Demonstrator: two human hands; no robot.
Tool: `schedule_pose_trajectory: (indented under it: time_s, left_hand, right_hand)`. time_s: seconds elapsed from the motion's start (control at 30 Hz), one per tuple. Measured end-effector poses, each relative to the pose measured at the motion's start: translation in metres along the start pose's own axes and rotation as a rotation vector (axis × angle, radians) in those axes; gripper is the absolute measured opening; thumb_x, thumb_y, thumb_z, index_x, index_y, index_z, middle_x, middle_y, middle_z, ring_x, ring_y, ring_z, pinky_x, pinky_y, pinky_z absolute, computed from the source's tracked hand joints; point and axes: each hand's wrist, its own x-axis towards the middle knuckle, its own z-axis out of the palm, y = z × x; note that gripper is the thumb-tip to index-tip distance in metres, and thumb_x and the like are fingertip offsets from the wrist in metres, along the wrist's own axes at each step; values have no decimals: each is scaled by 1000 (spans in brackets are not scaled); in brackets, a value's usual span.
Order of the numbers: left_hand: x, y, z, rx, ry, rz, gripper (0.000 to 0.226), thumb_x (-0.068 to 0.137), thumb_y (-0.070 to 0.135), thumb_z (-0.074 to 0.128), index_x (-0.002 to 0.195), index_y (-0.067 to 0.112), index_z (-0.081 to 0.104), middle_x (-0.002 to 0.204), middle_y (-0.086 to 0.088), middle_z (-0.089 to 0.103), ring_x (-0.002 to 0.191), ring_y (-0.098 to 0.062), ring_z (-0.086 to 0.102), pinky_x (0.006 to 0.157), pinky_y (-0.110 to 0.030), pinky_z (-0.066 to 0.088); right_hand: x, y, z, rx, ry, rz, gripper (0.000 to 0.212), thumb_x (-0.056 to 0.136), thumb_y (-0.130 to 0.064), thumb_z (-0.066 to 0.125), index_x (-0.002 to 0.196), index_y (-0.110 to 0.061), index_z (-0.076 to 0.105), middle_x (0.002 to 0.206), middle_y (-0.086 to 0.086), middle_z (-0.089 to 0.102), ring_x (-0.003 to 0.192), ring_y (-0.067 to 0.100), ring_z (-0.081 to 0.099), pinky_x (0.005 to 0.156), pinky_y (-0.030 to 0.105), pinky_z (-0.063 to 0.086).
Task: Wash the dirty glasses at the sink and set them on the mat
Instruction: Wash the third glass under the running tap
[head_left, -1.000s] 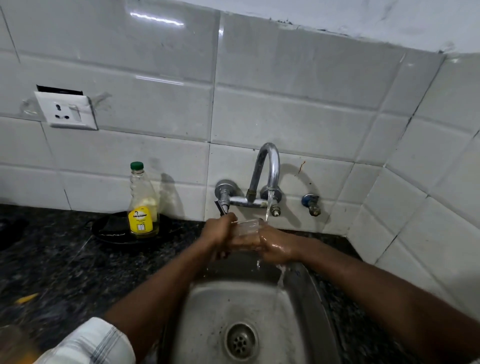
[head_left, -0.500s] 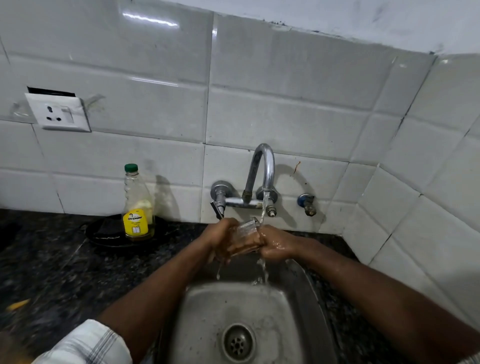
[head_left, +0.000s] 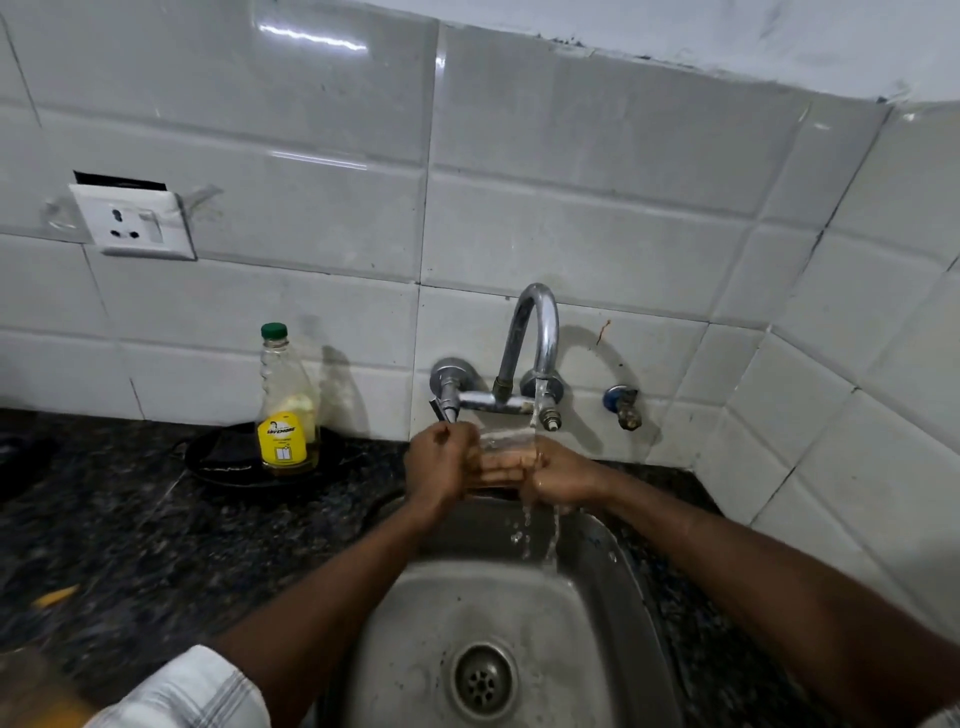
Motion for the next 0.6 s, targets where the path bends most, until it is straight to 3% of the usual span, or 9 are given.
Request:
schedule_pose_trajectory:
  time_s: [0.07,0.13,0.17,0.23,0.33,0.37,0.47,0.53,0.6]
  left_hand:
    - [2,8,0,12,-26,-135,35,93,39,49,84,9,65,80,-15,69,64,-28,65,51,-33,53]
    - [5,16,-7,24,-246,-483,38,98,37,37,93,5,58,75,-14,63,49,-22,55,37,-20,39]
    - [6,15,-9,26,-310,-546,40,98,38,36,97,4,57,74,-14,63,46,-20,53,34,-18,35]
    - [3,16,-7,-43,-280,-456,45,98,44,42,100,3,61,78,-13,68,49,-23,58,37,-20,39]
    - [2,3,0,-35,17,-24,26,97,28,55,83,10,67,80,-11,70,69,-34,67,53,-33,51]
    - [4,3,1,13,45,-18,26,96,26,54,79,10,66,77,-12,69,69,-33,65,55,-33,49]
    - [9,9,0,-5,-185,-442,28,93,32,43,90,9,58,71,-11,63,57,-25,56,49,-25,40]
    - [8,13,-1,-4,-163,-489,23,92,29,44,88,10,56,66,-8,60,50,-22,53,46,-23,38]
    - [5,13,3,-85,4,-423,23,91,27,48,84,9,59,68,-10,63,47,-23,54,41,-22,38]
  right_hand:
    - [1,1,-1,-70,-5,-62,57,78,15,54,126,-15,61,122,0,65,115,12,62,97,40,53]
    - [-1,3,-3,-265,-4,-172,45,82,8,57,120,-15,64,122,2,65,113,13,61,98,36,51]
    - [-4,1,-4,-253,-7,-171,43,80,9,57,118,-11,65,120,2,65,110,12,60,97,32,51]
    - [-2,-1,-4,-93,-29,-138,49,73,15,53,118,-2,64,117,0,63,106,9,59,93,22,51]
    - [1,-4,-3,157,-38,59,65,68,16,53,127,-9,63,125,1,65,113,16,63,99,39,53]
    - [1,-1,-2,90,-39,8,65,71,14,55,129,-14,62,127,1,65,115,15,62,103,35,49]
    - [-3,-1,-5,-370,-51,-263,59,79,8,58,130,-21,62,132,2,62,118,11,55,103,14,39]
    - [-1,12,4,-343,-65,-181,57,79,5,60,130,-22,60,132,1,60,117,12,57,101,23,47]
    - [1,14,11,-102,-69,-58,54,79,3,63,126,-23,60,123,-3,63,112,11,62,93,37,55]
